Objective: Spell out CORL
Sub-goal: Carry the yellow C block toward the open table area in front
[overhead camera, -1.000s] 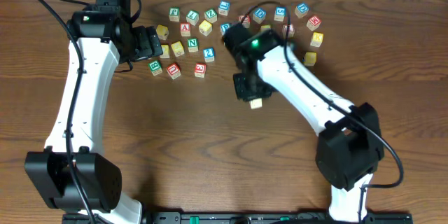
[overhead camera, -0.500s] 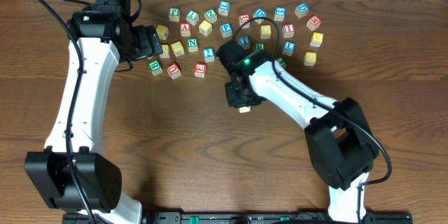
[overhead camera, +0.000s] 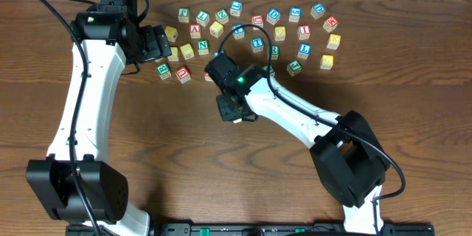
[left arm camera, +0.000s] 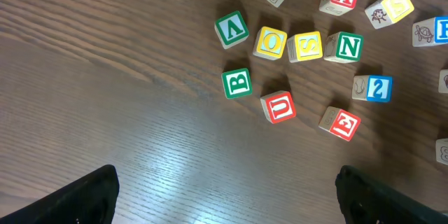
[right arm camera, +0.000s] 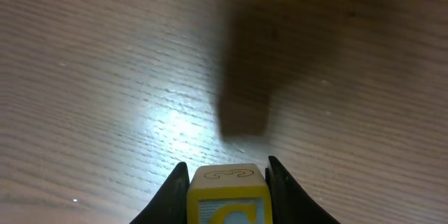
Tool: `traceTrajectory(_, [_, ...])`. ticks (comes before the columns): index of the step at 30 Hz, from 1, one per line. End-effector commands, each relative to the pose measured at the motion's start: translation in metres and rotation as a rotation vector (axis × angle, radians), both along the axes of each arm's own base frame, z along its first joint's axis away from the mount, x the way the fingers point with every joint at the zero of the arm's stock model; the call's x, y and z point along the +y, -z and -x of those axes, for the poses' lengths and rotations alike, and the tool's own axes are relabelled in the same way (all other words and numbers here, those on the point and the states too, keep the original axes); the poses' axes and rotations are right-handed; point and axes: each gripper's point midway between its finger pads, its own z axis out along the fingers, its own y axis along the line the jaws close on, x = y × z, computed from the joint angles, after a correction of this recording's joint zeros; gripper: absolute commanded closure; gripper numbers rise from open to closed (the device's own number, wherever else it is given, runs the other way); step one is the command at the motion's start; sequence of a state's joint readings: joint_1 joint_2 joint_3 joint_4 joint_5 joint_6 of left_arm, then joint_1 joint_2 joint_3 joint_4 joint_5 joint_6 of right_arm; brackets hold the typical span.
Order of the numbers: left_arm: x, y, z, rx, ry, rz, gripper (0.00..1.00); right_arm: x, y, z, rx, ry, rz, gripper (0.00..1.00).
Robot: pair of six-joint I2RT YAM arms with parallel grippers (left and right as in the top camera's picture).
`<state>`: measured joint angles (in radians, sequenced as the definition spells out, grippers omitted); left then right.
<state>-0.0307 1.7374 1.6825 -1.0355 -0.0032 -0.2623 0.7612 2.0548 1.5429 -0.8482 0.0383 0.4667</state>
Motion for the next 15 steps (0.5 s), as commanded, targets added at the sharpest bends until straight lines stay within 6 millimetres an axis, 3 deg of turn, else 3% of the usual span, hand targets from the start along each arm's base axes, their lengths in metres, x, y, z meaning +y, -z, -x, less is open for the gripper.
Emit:
traceTrajectory(1, [0.003,-0.004,-0.001,-0.015,-0.030,0.003,0.02,0.002,0.005,0.004,-0.021,-0.014,0.037,0.95])
traceTrajectory(6, [0.003,-0.004,-0.001,-0.015,-0.036,0.005,0.02,0.015,0.005,-0.002,-0.074,-0.027,0.010,0.96])
traceTrajectory(15, [0.003,-0.004,-0.001,-0.014,-0.036,0.006,0.02,0.021,0.024,0.000,-0.069,-0.065,0.034,0.96])
